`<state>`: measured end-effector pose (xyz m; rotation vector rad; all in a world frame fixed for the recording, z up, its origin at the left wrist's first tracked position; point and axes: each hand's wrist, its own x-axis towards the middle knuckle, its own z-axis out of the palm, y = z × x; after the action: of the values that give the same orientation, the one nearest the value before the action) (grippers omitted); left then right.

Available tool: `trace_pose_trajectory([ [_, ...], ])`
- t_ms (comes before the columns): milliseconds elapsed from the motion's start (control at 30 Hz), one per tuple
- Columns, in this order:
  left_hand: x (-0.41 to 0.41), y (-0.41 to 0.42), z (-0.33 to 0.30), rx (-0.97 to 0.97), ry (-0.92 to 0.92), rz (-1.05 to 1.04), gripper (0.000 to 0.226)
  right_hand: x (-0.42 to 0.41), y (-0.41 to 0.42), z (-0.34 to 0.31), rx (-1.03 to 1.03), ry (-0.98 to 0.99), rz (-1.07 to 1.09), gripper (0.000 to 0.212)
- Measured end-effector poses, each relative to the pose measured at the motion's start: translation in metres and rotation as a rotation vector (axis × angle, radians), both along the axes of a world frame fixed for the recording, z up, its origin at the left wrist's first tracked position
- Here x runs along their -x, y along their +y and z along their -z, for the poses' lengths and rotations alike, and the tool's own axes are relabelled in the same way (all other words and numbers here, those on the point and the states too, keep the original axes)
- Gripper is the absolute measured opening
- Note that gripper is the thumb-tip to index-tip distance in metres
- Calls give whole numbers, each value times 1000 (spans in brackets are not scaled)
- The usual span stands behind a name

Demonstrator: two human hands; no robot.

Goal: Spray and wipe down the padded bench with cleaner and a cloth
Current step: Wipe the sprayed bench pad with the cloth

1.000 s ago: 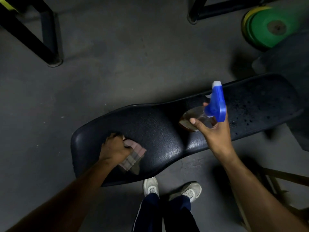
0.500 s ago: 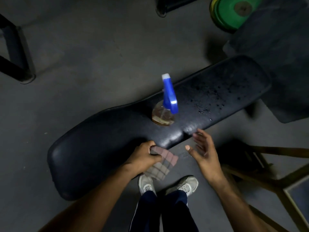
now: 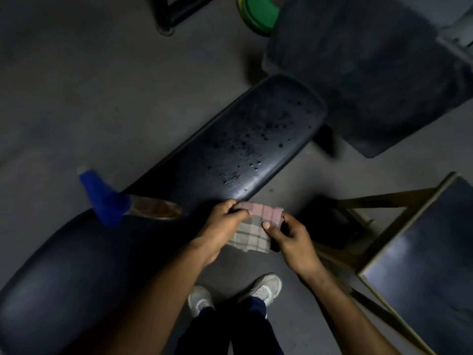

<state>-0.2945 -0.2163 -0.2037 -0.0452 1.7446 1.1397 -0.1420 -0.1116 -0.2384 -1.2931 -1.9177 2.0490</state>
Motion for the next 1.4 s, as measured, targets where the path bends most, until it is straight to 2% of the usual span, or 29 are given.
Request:
trace_pose_trajectory([
  [100, 4, 40, -4, -17, 4, 10, 12, 1, 40, -6, -80, -13, 33, 17],
  [267, 19, 102, -11, -86, 45, 60, 14, 15, 95, -19, -167, -7, 100, 37],
  [500, 69, 184, -4, -100, 178, 111, 10, 65, 164, -13, -161, -62, 236, 36],
  [633, 105, 232, 12, -91, 216, 187, 21, 101, 204, -7, -215, -131, 358, 31],
  [667, 115, 241, 17, -73, 246, 213, 28, 108, 213, -7, -243, -153, 358, 37],
  [800, 159, 266, 29, 39, 396, 341, 48, 129, 236, 8, -591, -314, 142, 72],
  [867, 183, 269, 33, 128, 490, 406, 55, 141, 234, 21, -748, -371, -101, 77],
  [967, 212, 270, 42, 225, 587, 459, 61, 156, 224, 44, -827, -494, -414, 75],
  [1033, 226, 268, 52, 283, 592, 477, 69, 166, 224, 59, -839, -546, -462, 69],
  [1167, 238, 261, 74, 383, 508, 589, 80, 189, 231, 76, -856, -576, -385, 61],
  [1300, 230, 253, 87, 363, 593, 639, 85, 216, 242, 79, -903, -591, -413, 62],
  [1400, 226, 252, 90, 368, 647, 678, 88, 214, 241, 78, -956, -559, -514, 59],
])
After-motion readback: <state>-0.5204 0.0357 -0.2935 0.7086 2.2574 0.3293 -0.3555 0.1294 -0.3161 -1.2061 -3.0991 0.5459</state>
